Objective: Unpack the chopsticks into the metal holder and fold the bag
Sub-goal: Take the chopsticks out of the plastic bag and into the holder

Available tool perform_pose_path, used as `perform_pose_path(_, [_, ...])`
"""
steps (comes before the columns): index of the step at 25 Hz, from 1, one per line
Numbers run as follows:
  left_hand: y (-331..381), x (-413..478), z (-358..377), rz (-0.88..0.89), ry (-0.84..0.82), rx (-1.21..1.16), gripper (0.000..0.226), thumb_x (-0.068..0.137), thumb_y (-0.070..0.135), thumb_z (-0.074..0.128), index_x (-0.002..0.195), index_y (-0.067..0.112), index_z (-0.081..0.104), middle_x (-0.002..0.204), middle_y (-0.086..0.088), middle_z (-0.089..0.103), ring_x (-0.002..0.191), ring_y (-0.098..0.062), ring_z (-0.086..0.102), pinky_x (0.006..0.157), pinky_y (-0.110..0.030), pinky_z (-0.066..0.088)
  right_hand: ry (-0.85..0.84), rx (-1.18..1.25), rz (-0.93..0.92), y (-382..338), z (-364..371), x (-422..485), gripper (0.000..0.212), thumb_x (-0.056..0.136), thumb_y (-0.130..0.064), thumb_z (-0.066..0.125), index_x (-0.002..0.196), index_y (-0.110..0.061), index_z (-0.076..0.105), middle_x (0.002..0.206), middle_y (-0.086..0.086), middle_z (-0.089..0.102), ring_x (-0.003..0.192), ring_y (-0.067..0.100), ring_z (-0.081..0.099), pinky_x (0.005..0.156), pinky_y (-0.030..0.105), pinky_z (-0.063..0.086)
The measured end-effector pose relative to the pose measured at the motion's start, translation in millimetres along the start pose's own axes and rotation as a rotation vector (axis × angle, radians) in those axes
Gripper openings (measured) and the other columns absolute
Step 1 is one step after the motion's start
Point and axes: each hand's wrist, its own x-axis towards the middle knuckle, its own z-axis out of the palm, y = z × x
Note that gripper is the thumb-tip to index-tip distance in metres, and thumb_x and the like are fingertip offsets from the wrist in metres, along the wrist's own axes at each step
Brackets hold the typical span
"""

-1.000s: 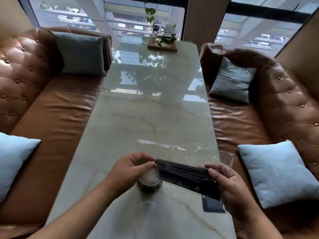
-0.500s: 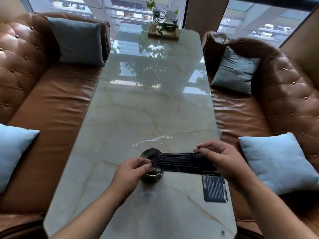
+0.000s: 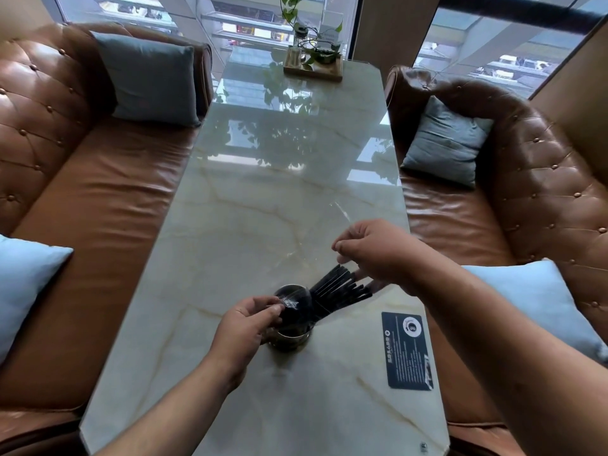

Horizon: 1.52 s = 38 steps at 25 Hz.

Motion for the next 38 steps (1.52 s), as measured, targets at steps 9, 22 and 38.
perform_pose_path(9, [-3, -11, -4, 0.090, -0.006, -0.015, 0.011, 0.093, 0.009, 0.070, 0.102, 0.010, 0.073, 0.099, -0.012, 0.081, 0.083, -0.021, 0.074, 0.081, -0.042, 0.056, 0.007, 0.091, 0.052, -3, 1, -16, 0.020, 0.103, -0.024, 0.055, 0.107, -0.017, 0.073, 0.105, 0.006, 0.076, 0.093, 0.033, 0.076, 0.064, 0.045, 0.067])
perform_pose_path(22, [10, -14, -1, 0.185, -0.121, 0.036, 0.011, 0.091, 0.007, 0.072, 0.093, 0.015, 0.079, 0.096, -0.016, 0.080, 0.084, -0.020, 0.074, 0.077, -0.032, 0.058, 0.034, 0.254, 0.124, 28, -11, -40, 0.022, 0.108, -0.021, 0.051, 0.111, -0.019, 0.073, 0.112, 0.006, 0.076, 0.093, 0.033, 0.075, 0.070, 0.050, 0.065])
perform_pose_path(38, [5, -5, -17, 0.131, -0.078, 0.096, 0.007, 0.089, 0.000, 0.072, 0.091, 0.006, 0.077, 0.093, -0.019, 0.080, 0.080, -0.022, 0.074, 0.071, -0.020, 0.057, -0.055, 0.142, 0.117, 40, 1, -12, 0.018, 0.098, -0.023, 0.064, 0.113, -0.026, 0.074, 0.102, -0.004, 0.081, 0.095, 0.023, 0.076, 0.076, 0.042, 0.064])
